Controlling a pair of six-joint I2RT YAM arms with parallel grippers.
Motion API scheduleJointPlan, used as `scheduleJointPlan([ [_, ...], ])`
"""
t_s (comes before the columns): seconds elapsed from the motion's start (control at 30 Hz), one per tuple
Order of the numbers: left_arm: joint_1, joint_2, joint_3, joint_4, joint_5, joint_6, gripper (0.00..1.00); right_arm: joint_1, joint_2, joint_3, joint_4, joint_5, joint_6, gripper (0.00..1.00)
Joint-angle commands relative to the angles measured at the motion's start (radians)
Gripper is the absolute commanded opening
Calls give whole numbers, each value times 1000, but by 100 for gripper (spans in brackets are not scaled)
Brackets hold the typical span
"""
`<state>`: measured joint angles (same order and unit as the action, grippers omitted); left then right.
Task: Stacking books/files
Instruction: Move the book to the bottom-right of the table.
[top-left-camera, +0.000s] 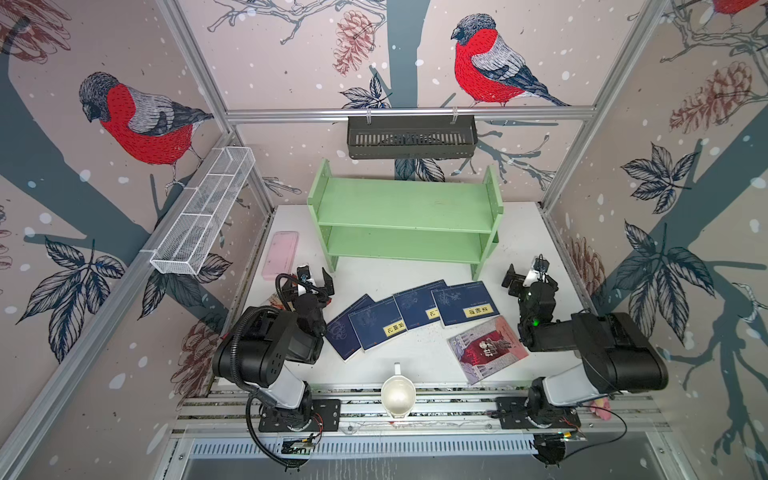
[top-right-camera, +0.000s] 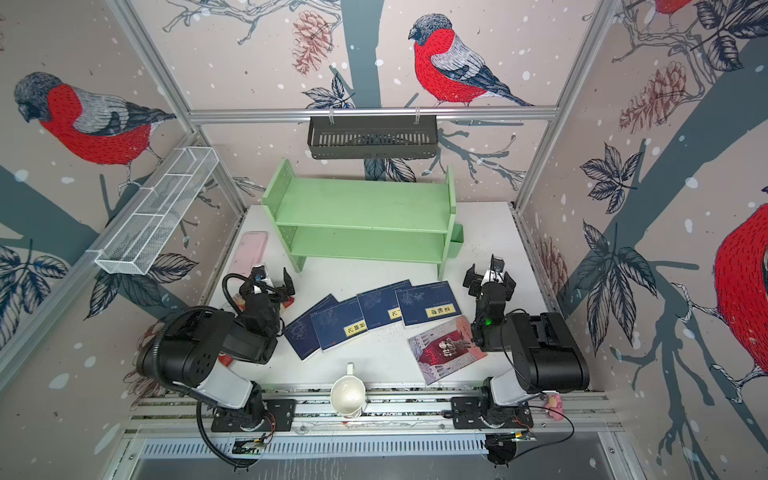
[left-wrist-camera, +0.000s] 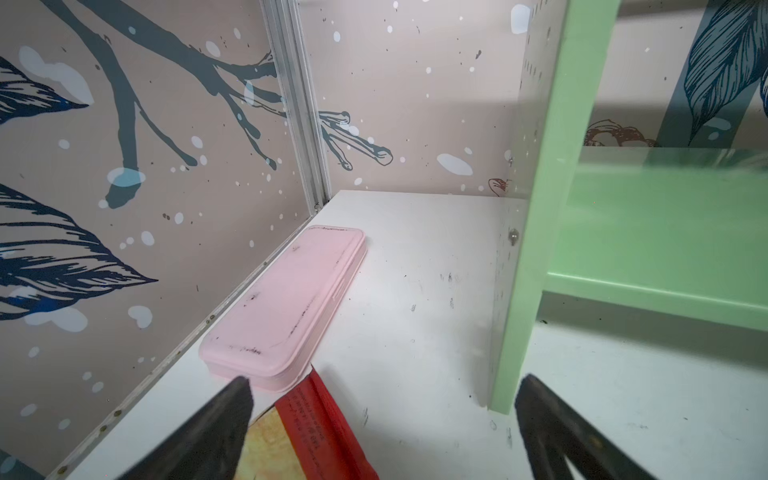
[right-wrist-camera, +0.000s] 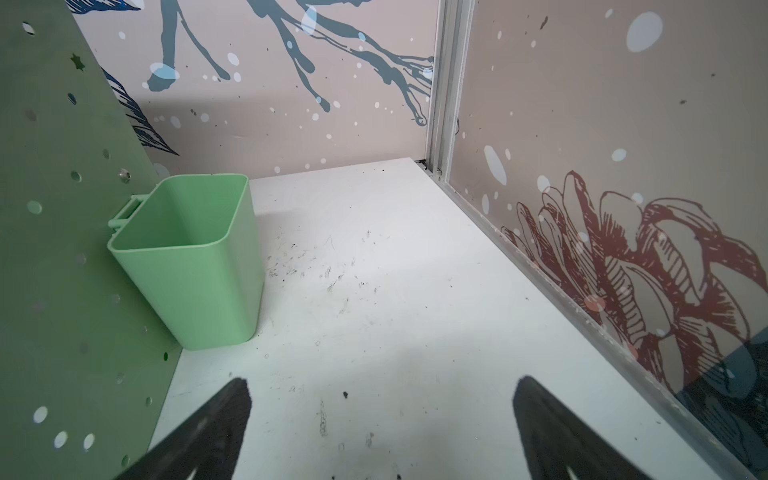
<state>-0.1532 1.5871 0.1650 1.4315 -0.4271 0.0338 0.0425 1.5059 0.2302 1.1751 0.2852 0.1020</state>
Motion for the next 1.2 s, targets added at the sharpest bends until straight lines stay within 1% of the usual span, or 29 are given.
scheduleJointPlan([
  [0.0,3,2,2,65,-13,14,99,0,-3,2,34,-12,-6,100],
  [1.03,3,1,5,61,-12,14,99,0,-5,-2,37,-13,-5,100],
  [1.17,25,-9,29,-2,33,-6,98,-6,-5,2,32,-23,-2,100],
])
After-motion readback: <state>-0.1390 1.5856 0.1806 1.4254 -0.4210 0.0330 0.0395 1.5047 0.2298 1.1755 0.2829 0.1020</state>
